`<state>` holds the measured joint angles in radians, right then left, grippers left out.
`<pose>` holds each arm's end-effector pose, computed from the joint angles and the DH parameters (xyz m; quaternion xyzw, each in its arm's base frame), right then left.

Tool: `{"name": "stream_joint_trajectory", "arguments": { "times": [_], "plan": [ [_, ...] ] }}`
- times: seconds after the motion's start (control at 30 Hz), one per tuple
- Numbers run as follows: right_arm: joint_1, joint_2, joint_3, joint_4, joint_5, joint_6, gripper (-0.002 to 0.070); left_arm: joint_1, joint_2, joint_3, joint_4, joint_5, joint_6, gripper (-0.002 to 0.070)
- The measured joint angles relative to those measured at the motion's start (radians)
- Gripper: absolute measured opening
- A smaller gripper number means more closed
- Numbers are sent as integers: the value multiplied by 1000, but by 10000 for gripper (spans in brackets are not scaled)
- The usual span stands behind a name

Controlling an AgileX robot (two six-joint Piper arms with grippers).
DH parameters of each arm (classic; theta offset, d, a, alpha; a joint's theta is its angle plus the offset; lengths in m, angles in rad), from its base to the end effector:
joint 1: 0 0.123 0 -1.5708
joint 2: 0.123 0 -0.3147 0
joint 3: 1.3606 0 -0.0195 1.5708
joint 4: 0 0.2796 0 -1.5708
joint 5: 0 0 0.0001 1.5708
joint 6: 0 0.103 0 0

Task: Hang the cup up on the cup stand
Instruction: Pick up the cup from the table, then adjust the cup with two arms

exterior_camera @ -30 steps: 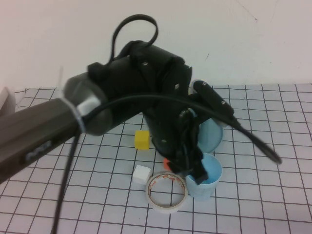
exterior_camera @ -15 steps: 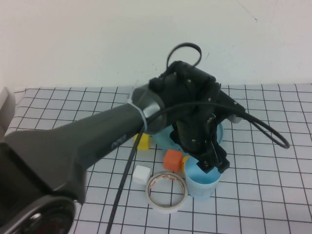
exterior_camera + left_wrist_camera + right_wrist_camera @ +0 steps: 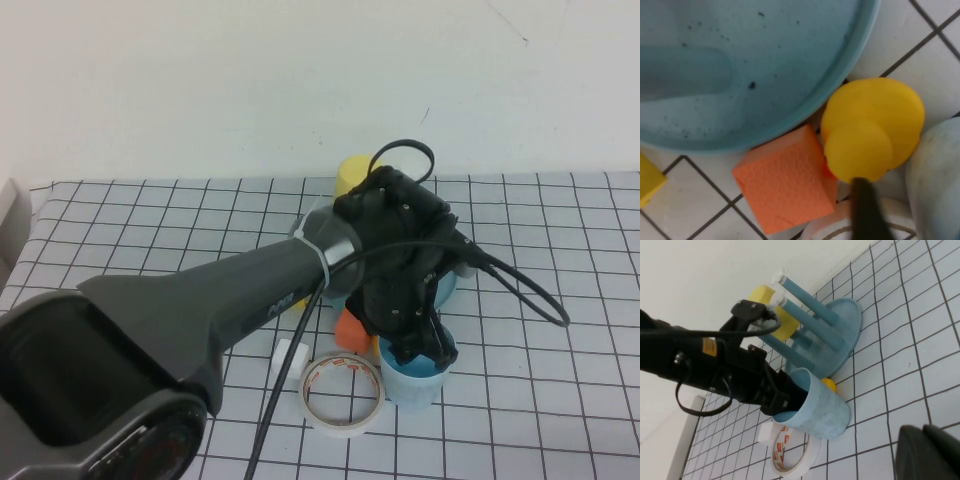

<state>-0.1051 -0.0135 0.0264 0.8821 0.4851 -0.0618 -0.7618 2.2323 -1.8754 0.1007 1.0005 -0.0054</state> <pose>0.0612 0.0309 0.1739 0.2231 0.7518 0.3308 0.5250 0.3877 -0.3578 0.1920 0.3837 0.9101 -0.0134 0.1559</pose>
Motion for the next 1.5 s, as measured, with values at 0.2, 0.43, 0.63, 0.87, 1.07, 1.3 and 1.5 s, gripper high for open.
{"name": "stream_joint_trajectory", "arguments": {
  "times": [0.2, 0.43, 0.63, 0.87, 1.07, 1.3, 1.5],
  "plan": [
    [0, 0, 0, 2, 0, -14, -1, 0, 16, -1, -4, -4, -1, 72],
    [0, 0, 0, 6, 4, -19, -1, 0, 6, -49, -7, 44, 47, 15],
    [0, 0, 0, 8, 6, -23, -1, 14, -149, -59, -8, 100, 126, 15],
    [0, 0, 0, 8, 6, -25, -1, 14, -425, 117, -88, 72, 201, 15],
    [0, 0, 0, 8, 6, -25, -1, 14, -754, 563, -134, -206, 216, 15],
    [0, 0, 0, 28, 8, -25, -1, 14, -1092, 1010, -133, -731, 218, 14],
    [0, 0, 0, 169, 8, -25, -1, 16, -1205, 1287, -74, -1315, 286, 15]
  ]
}}
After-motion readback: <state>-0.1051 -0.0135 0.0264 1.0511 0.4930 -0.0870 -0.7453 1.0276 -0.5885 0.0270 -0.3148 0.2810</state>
